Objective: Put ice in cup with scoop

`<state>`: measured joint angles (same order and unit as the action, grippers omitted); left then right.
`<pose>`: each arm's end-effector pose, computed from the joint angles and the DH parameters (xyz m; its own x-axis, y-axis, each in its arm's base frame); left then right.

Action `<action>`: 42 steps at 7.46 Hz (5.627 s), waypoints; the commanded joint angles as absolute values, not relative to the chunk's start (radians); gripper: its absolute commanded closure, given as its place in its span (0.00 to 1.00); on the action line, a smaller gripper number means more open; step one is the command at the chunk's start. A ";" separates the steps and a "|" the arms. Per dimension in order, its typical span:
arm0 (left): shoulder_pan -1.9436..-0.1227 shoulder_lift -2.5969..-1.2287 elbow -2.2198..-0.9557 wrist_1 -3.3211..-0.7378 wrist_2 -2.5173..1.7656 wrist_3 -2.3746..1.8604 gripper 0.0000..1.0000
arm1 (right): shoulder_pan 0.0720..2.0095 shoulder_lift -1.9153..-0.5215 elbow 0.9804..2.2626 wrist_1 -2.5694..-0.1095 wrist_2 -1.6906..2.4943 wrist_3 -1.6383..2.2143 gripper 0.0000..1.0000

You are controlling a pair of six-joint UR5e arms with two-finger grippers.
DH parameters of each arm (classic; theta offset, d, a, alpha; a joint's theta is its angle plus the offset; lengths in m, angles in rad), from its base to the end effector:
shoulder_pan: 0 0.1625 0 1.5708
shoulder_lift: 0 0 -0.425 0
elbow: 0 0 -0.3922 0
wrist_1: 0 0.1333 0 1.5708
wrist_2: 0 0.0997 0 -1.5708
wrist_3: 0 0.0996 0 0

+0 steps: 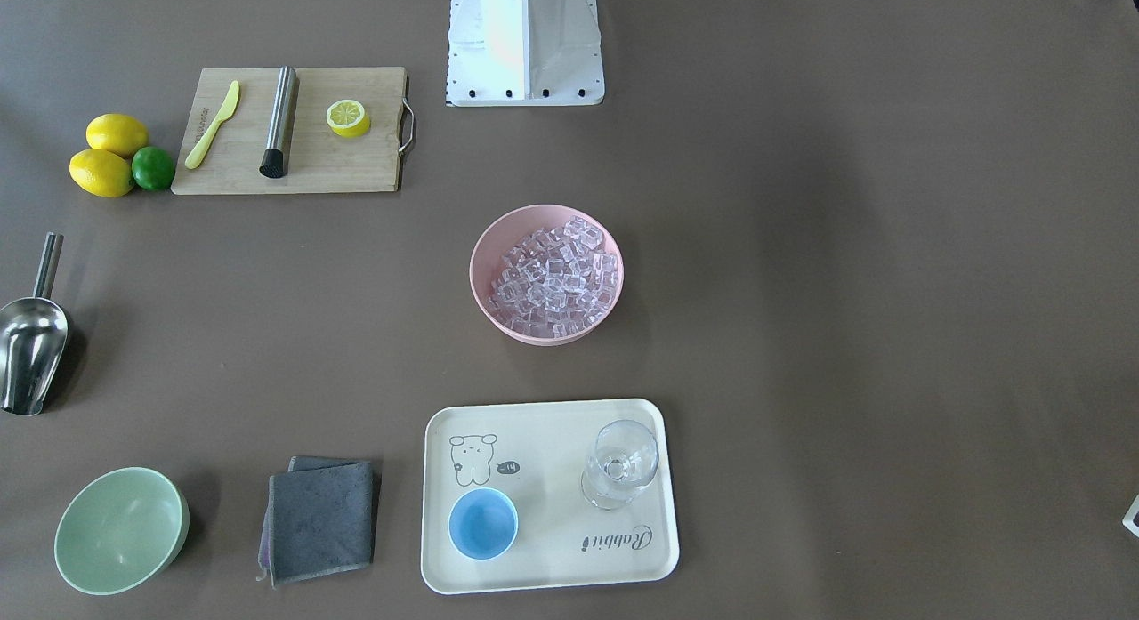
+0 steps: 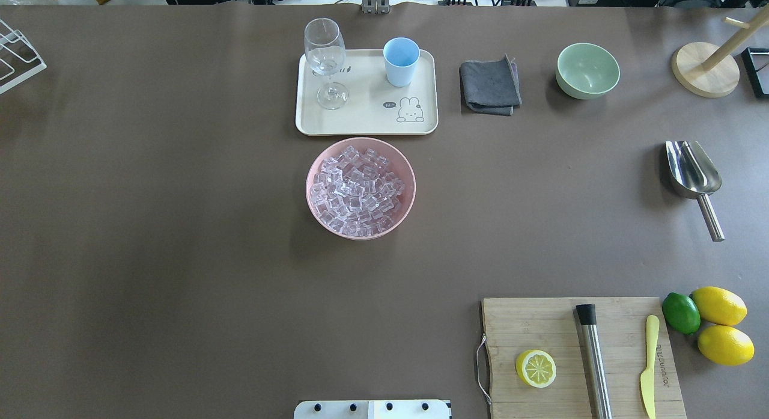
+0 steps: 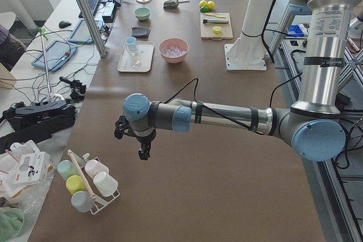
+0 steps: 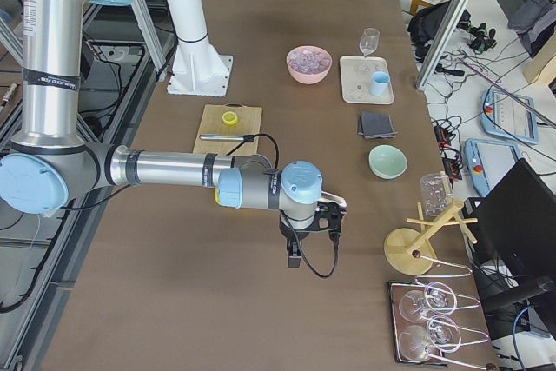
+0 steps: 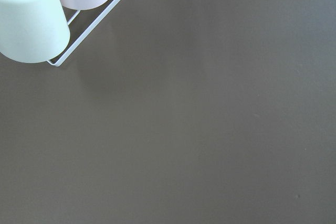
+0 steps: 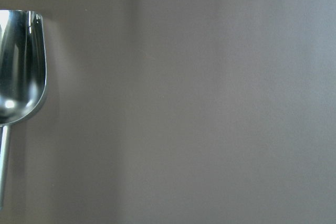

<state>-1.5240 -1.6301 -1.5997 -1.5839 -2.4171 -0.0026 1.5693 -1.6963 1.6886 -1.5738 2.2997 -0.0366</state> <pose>-0.0342 -0.5239 0.6078 0.6586 0.1041 -0.7453 -0.0448 0.9941 0.0992 0.0663 -0.4380 0.6625 0.7454 -0.0306 0.6660 0.0288 0.9995 0.0137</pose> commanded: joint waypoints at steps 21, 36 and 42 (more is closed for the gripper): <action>-0.784 -1.784 -1.702 -2.206 -2.343 0.138 0.01 | 1.119 -1.737 1.735 -1.164 2.246 0.630 0.01; -0.603 -2.003 -1.525 -2.450 -2.085 0.356 0.01 | 0.960 -1.848 1.700 -0.763 2.060 0.904 0.21; -0.627 -2.022 -1.491 -2.448 -2.074 0.148 0.01 | 0.919 -1.844 1.701 -0.762 2.026 0.899 0.68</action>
<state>-0.6211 -2.0227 -1.4923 -2.4483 -2.0678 0.2182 0.9220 -1.8443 1.6993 -0.7617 2.0285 0.8991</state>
